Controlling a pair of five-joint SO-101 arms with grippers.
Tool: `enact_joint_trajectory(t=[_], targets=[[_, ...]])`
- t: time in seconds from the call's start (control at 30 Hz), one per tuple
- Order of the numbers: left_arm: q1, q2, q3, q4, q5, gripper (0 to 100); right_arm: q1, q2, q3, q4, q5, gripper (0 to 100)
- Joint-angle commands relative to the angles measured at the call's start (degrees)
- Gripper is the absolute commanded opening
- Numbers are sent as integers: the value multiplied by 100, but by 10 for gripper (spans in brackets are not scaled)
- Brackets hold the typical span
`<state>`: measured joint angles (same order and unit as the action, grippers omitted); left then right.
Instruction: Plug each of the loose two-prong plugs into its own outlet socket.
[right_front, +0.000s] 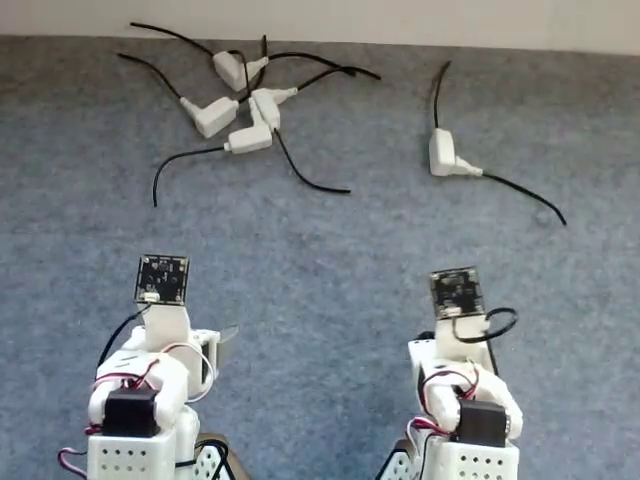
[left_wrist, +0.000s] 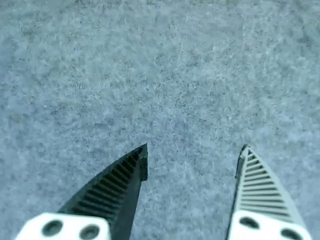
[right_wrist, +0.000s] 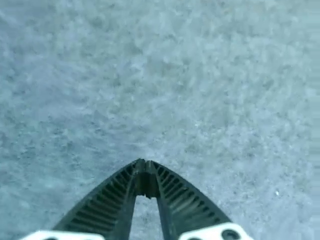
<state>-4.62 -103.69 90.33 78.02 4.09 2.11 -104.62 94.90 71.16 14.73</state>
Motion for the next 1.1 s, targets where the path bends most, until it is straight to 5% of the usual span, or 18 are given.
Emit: enact_joint_trajectory(t=[0.0,0.3,1.07], targets=[[-13,-13,92,26,53,284,400,-48,725,-163,-598,8],[-31,-4,681,-167,44,284,-163,-31,796,13,-501,8],[-479,-4,681,-167,62,284,-163,-31,796,22,-510,8]])
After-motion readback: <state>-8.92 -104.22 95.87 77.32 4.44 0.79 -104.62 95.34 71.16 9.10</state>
